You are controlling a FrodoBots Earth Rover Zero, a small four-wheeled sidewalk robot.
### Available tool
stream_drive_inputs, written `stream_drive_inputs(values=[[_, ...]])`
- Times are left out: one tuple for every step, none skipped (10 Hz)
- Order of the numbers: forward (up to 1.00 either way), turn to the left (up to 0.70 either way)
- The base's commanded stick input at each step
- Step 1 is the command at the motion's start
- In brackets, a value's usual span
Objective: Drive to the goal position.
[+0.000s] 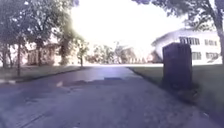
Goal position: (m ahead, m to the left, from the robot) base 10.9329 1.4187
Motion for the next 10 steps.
stream_drive_inputs(values=[[0.50,0.00],[0.50,0.00],[0.50,-0.06],[0.50,-0.37],[0.50,-0.33],[0.50,-0.03],[0.50,0.00],[0.50,0.00],[0.50,0.00],[0.50,0.00]])
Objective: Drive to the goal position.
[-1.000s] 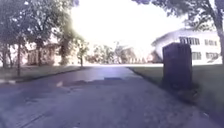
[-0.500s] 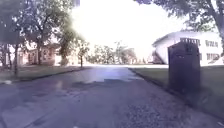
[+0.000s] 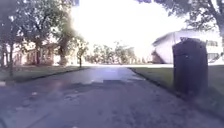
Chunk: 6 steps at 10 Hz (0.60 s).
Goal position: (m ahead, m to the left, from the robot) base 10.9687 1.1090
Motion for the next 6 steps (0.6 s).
stream_drive_inputs(values=[[0.50,0.00],[0.50,0.00],[0.50,0.00],[0.50,0.00],[0.50,0.00],[0.50,0.00]])
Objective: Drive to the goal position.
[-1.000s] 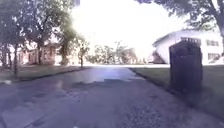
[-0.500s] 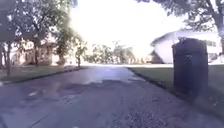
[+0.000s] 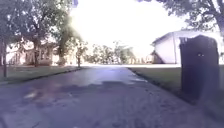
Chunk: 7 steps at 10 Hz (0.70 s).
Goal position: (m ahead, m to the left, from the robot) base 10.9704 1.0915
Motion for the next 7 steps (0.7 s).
stream_drive_inputs(values=[[0.50,0.00],[0.50,0.00],[0.50,0.00],[0.50,0.00],[0.50,0.00],[0.50,0.00],[0.50,0.00]])
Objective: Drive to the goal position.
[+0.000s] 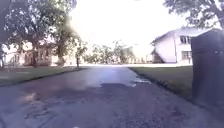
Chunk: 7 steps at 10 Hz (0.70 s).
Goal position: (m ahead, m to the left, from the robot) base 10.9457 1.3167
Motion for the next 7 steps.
stream_drive_inputs(values=[[0.50,0.00],[0.50,0.00],[0.50,0.00],[0.50,0.00],[0.50,0.00],[0.50,0.00],[0.50,0.00]])
